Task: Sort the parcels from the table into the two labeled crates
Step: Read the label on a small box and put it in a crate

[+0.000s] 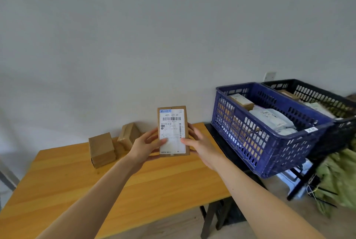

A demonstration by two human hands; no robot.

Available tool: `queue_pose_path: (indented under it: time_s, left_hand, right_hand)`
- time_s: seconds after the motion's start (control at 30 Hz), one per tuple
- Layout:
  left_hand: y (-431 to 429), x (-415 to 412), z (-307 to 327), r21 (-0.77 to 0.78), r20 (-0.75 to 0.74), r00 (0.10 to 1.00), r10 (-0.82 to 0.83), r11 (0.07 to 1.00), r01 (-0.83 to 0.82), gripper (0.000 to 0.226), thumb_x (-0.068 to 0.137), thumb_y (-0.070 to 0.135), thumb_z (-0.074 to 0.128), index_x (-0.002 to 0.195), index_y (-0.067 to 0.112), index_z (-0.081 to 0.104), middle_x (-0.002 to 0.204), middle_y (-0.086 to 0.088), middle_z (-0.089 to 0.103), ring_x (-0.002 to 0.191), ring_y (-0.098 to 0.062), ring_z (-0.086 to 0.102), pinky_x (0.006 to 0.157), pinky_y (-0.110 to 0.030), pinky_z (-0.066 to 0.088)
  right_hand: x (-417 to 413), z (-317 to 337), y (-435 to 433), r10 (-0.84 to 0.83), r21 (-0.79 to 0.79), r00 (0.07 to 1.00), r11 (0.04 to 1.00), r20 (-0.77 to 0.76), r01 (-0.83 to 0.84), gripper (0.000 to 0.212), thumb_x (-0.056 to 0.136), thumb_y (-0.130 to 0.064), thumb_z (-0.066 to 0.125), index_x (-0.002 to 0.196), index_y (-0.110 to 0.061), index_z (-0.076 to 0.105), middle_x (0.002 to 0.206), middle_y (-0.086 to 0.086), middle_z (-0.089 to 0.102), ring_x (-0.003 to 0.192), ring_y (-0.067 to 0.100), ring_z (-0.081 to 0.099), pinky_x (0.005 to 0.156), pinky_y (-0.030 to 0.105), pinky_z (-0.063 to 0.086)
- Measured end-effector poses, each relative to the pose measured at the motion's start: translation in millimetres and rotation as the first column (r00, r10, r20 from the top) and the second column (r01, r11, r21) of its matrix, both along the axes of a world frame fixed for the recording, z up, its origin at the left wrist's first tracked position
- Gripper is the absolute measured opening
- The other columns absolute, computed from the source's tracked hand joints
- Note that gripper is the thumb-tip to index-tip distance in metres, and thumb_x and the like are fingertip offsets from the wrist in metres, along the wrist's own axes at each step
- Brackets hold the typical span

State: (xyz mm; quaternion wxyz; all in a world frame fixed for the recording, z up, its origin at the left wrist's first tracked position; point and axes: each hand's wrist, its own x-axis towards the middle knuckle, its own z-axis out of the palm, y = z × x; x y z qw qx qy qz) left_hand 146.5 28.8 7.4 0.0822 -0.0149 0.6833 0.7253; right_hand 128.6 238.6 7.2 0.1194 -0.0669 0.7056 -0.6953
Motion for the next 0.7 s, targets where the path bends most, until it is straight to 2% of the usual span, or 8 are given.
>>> queue_pose_path:
  time_s: [0.13,0.23,0.27,0.37,0.43,0.57,0.63,0.7]
  left_hand:
    - [47.5,-6.9,-0.7,-0.042,0.000,0.998,-0.061,0.997,0.061,0.058,0.080,0.029,0.075,0.131,0.040,0.050,0.121,0.011,0.066,0.095,-0.013,0.071,0.069,-0.030,0.059]
    - [85.7,-9.8,0.6,-0.077,-0.004,0.995,-0.104,0.992,0.104,0.051,0.082,0.031,0.074,0.124,0.046,0.050,0.121,0.012,0.065,0.091,-0.010,0.071,0.067,-0.028,0.058]
    - [97.8,-11.1,1.6,-0.083,-0.008,0.993,-0.116,0.990,0.115,0.049,0.082,0.031,0.074,0.121,0.048,0.050,0.121,0.013,0.065,0.090,-0.009,0.071,0.068,-0.029,0.059]
    - [140.6,-13.6,6.2,-0.104,-0.008,0.988,-0.155,0.983,0.153,0.051,0.083,0.030,0.073,0.127,0.044,0.050,0.122,0.012,0.064,0.089,-0.010,0.072,0.070,-0.031,0.059]
    - [171.6,-13.7,9.8,-0.113,-0.007,0.983,-0.184,0.977,0.182,0.058,0.084,0.031,0.072,0.135,0.039,0.048,0.123,0.011,0.065,0.089,-0.011,0.072,0.068,-0.030,0.058]
    - [239.9,-9.4,17.5,-0.144,-0.008,0.974,-0.227,0.964,0.224,0.060,0.085,0.033,0.071,0.139,0.038,0.045,0.122,0.008,0.065,0.092,-0.014,0.071,0.071,-0.031,0.059]
    - [274.7,-4.8,19.7,-0.138,-0.003,0.972,-0.236,0.963,0.233,0.058,0.085,0.032,0.071,0.137,0.038,0.047,0.119,0.007,0.067,0.090,-0.012,0.072,0.067,-0.029,0.059]
    - [311.6,2.9,20.7,-0.125,0.014,0.971,-0.239,0.963,0.239,0.055,0.085,0.031,0.071,0.134,0.039,0.048,0.115,0.007,0.068,0.088,-0.011,0.072,0.065,-0.027,0.058]
  right_hand:
    - [9.1,-5.8,42.7,-0.099,0.010,0.995,0.995,0.023,0.099,0.068,0.088,-0.017,0.068,0.144,-0.040,0.036,0.128,-0.021,0.059,0.107,0.001,0.061,0.071,0.023,0.053]
    - [14.4,-6.1,78.0,-0.142,0.011,0.989,0.990,0.052,0.141,0.067,0.089,-0.020,0.067,0.143,-0.044,0.035,0.116,-0.033,0.059,0.097,-0.009,0.062,0.064,0.017,0.052]
    - [16.1,-5.3,90.0,-0.158,0.012,0.986,0.987,0.062,0.157,0.067,0.089,-0.020,0.067,0.142,-0.045,0.035,0.113,-0.035,0.059,0.096,-0.009,0.061,0.066,0.018,0.052]
    - [22.6,-3.0,131.5,-0.206,-0.006,0.975,0.978,0.088,0.207,0.063,0.088,-0.021,0.068,0.135,-0.051,0.038,0.115,-0.032,0.058,0.105,0.000,0.056,0.092,0.045,0.049]
    - [28.3,1.4,161.2,-0.226,-0.011,0.969,0.973,0.097,0.229,0.057,0.089,-0.021,0.068,0.126,-0.054,0.041,0.115,-0.031,0.058,0.109,0.004,0.054,0.097,0.053,0.047]
    - [40.8,9.4,228.8,-0.260,-0.024,0.961,0.964,0.095,0.263,0.053,0.089,-0.019,0.067,0.120,-0.056,0.045,0.121,-0.024,0.059,0.114,0.010,0.056,0.091,0.049,0.052]
    - [46.5,8.9,263.8,-0.283,-0.032,0.954,0.957,0.101,0.287,0.055,0.089,-0.018,0.068,0.126,-0.052,0.045,0.123,-0.021,0.061,0.113,0.011,0.057,0.089,0.048,0.054]
    - [54.8,8.0,299.4,-0.295,-0.032,0.949,0.953,0.111,0.300,0.059,0.088,-0.018,0.068,0.132,-0.047,0.043,0.122,-0.020,0.062,0.109,0.009,0.060,0.078,0.040,0.057]
